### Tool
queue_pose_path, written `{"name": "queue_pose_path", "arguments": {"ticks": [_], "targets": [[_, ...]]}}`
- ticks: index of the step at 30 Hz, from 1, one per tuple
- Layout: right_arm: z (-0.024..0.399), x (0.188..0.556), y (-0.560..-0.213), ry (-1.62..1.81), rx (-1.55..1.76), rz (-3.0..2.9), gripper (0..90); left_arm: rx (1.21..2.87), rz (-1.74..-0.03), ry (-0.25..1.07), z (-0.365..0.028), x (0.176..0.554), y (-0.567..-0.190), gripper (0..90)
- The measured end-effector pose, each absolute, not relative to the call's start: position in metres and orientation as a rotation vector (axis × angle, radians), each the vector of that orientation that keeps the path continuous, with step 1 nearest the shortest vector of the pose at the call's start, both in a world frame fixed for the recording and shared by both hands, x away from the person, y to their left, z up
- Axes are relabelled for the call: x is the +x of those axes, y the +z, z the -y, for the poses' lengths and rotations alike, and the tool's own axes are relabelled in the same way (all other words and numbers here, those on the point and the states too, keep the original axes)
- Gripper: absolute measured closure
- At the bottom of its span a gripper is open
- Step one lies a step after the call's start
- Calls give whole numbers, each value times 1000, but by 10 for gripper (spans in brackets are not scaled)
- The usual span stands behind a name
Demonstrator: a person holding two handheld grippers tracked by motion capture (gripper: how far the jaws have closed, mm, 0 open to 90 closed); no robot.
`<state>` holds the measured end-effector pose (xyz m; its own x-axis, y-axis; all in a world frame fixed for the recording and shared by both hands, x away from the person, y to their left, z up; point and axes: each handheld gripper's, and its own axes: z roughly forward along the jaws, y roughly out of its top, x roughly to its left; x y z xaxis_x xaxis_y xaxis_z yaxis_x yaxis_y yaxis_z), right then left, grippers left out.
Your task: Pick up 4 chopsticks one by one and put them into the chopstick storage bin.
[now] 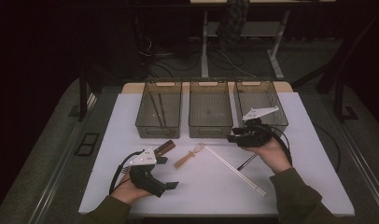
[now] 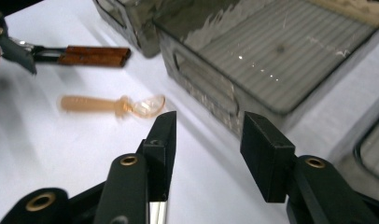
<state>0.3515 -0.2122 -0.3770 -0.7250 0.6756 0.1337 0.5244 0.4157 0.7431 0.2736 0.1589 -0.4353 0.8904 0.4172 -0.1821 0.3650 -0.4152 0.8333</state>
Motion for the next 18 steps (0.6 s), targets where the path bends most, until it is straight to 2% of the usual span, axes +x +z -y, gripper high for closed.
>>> {"name": "queue_pose_path", "arguments": {"ticks": [4, 12, 18], "targets": [[225, 339, -387, 1211, 1065, -2482, 570, 2045, -568, 66, -159, 274, -435, 0], [243, 315, -394, 1215, 1054, -2499, 657, 2052, -564, 71, -158, 273, -435, 0], [245, 293, -406, 1187, 1053, -2560, 666, 2058, -558, 75, -158, 272, -435, 0]]}}
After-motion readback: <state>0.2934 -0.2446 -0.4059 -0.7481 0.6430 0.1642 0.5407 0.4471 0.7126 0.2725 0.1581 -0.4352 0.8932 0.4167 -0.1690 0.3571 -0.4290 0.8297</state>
